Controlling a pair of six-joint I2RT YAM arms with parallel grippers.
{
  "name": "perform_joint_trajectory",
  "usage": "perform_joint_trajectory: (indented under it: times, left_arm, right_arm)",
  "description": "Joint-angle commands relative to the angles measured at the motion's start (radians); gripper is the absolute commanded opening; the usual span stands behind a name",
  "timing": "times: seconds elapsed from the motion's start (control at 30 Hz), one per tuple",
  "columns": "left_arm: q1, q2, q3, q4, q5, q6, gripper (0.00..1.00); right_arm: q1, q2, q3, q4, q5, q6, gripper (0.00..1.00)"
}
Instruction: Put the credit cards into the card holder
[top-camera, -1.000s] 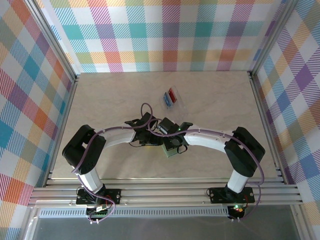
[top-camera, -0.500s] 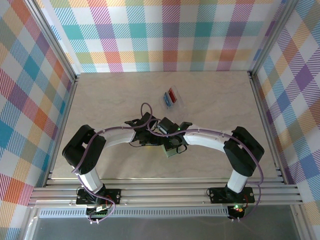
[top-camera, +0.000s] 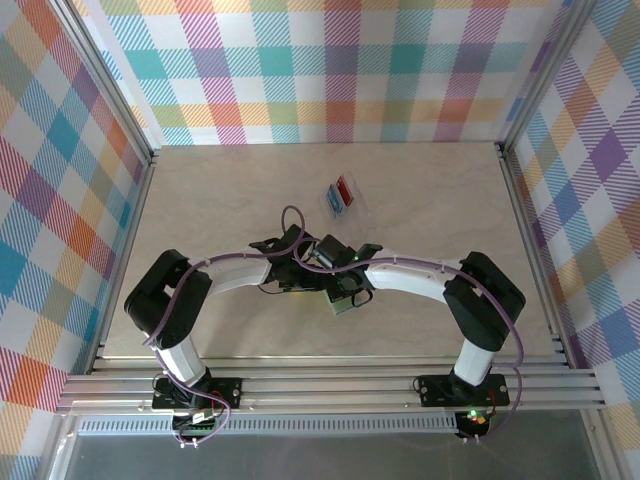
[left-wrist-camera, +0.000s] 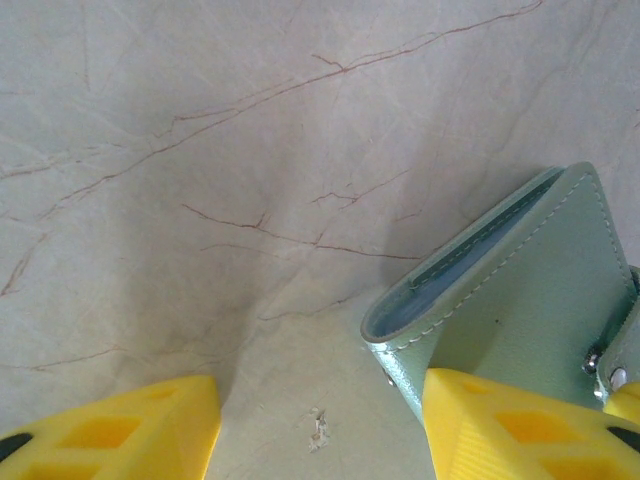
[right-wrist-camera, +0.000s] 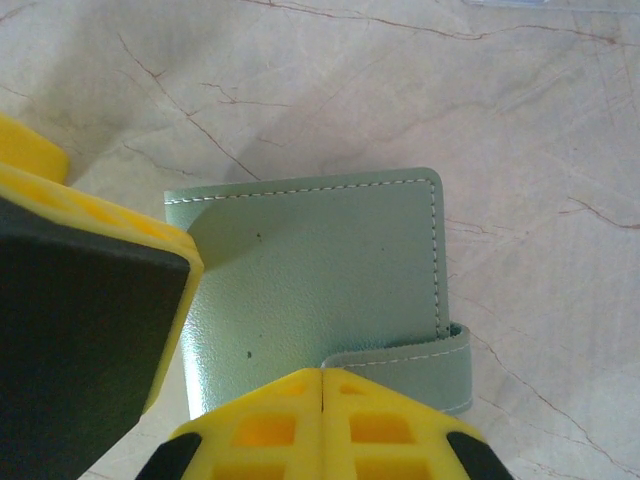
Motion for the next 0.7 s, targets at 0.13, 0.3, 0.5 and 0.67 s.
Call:
perform_joint_trajectory:
  times: [0.13, 0.3, 0.5, 0.67]
  left_arm:
    - [-0.027, 0.051, -0.035, 0.111, 0.112, -0.002, 0.57]
    - [-0.027, 0.049, -0.035, 0.111, 0.112, -0.003, 0.58]
    - [-0.026, 0.049, -0.035, 0.111, 0.111, -0.003, 0.58]
    - [-0.027, 0.048, -0.036, 0.112, 0.112, -0.002, 0.57]
  right_arm:
    - [-0.006, 0.022, -0.008, 0.000, -0.006, 0.006, 0.00]
    - [-0.009, 0.028, -0.030, 0.013, -0.011, 0.016, 0.00]
    - [-0.011, 0.030, -0.066, 0.031, -0.026, 0.035, 0.00]
    - [-0.015, 0.029, -0.096, 0.042, -0.045, 0.055, 0.00]
